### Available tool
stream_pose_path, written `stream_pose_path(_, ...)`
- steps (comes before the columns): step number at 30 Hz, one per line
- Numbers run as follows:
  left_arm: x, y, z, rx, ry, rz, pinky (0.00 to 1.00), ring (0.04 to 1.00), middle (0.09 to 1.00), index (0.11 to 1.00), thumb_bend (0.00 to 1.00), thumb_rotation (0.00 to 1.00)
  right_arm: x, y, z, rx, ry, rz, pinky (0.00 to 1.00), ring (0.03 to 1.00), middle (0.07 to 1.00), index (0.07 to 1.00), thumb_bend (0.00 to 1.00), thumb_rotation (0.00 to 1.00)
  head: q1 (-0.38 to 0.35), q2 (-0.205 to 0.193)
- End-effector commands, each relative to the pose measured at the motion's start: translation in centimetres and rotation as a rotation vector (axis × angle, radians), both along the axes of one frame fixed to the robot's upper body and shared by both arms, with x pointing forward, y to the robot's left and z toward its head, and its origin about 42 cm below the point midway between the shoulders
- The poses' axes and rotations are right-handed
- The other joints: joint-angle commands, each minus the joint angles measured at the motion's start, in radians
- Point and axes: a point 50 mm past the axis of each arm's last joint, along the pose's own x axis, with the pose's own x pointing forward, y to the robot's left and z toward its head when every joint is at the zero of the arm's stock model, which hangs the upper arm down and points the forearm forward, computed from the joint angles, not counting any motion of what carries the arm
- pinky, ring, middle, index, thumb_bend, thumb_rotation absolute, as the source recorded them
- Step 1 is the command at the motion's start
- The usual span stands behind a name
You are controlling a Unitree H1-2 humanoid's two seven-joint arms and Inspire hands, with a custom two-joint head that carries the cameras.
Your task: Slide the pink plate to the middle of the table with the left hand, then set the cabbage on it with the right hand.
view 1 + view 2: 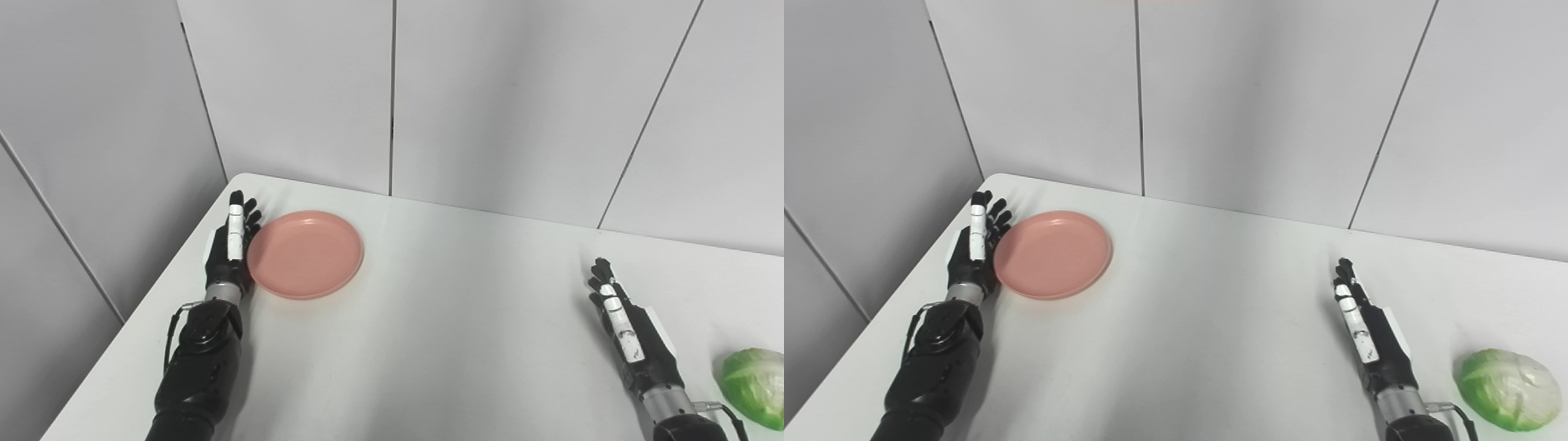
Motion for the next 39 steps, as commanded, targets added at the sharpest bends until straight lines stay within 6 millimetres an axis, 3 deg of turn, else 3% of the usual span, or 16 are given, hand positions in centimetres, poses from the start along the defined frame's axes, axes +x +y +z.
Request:
stream_pose_path(1,0.1,-2.5,-0.1,-0.008,0.037,-0.095,0.95,0.958,0.968,0.986,0.89,1.0,0.2,0.0,-0.1,-0.007,0.009,-0.001,0.98,0.986,0.997,1.0,0.51,1.0,0.001,0.0)
stream_pose_path(22,-1.0,-8.4,0.7,0.017,0.057,-0.292,0.95,0.958,0.966,0.983,0.88,1.0,0.2,0.4,-0.1,-0.018,0.021,-0.002,0.98,0.981,0.991,1.0,0.53,1.0,-0.039,0.011)
stream_pose_path(39,-3.4,-13.4,1.9,0.024,0.05,-0.46,1.0,0.981,0.989,1.0,0.84,1.0,0.0,1.4,-0.3,-0.015,0.024,0.002,0.97,0.975,0.991,1.0,0.52,1.0,-0.123,0.021)
